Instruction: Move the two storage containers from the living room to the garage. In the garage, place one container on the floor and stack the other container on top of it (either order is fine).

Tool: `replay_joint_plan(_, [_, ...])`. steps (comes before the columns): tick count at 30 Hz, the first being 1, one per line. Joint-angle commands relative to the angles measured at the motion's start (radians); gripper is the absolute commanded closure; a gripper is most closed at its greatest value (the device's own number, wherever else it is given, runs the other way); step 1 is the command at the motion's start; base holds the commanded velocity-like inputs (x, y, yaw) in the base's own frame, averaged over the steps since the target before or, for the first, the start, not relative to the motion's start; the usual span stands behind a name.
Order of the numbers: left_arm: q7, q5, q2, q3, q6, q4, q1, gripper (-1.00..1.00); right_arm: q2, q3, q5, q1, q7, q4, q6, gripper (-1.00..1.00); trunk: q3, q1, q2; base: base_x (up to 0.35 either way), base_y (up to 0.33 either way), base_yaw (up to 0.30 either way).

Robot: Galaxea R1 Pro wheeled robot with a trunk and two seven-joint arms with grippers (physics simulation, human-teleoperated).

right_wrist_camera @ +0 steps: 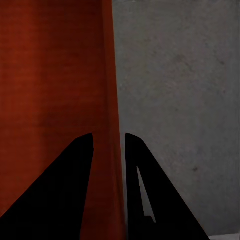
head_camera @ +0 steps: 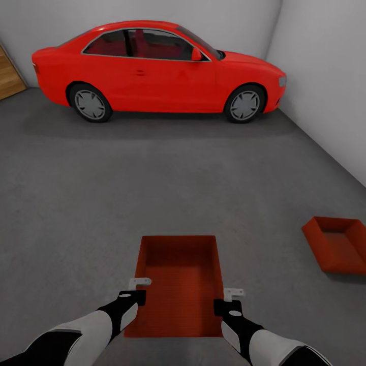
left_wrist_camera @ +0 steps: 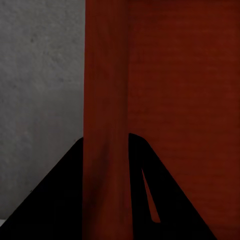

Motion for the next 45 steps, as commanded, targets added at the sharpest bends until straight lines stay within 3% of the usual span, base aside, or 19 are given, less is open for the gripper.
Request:
replay_joint_plan(1, [0.033, -0.001, 0.008, 0.003, 0.002, -0.001, -0.001, 1.0, -0.011, 0.048, -0.014, -0.001, -0.003, 0.012, -0.007, 1.0, -0.001, 0.001, -0.001, 0.322, 0.0, 0.0])
replay_joint_plan(21, [0.033, -0.001, 0.007, 0.002, 0.001, -0.001, -0.001, 1.0, -0.01, 0.048, -0.014, 0.0, -0.003, 0.012, -0.007, 1.0, -0.001, 0.001, -0.001, 0.322, 0.0, -0.006])
replay_joint_plan(45, [0.033, -0.001, 0.006, 0.002, 0.001, -0.001, -0.002, 1.0, -0.01, 0.048, -0.014, 0.0, -0.003, 0.012, -0.007, 1.0, -0.001, 0.001, -0.001, 0.322, 0.0, -0.232])
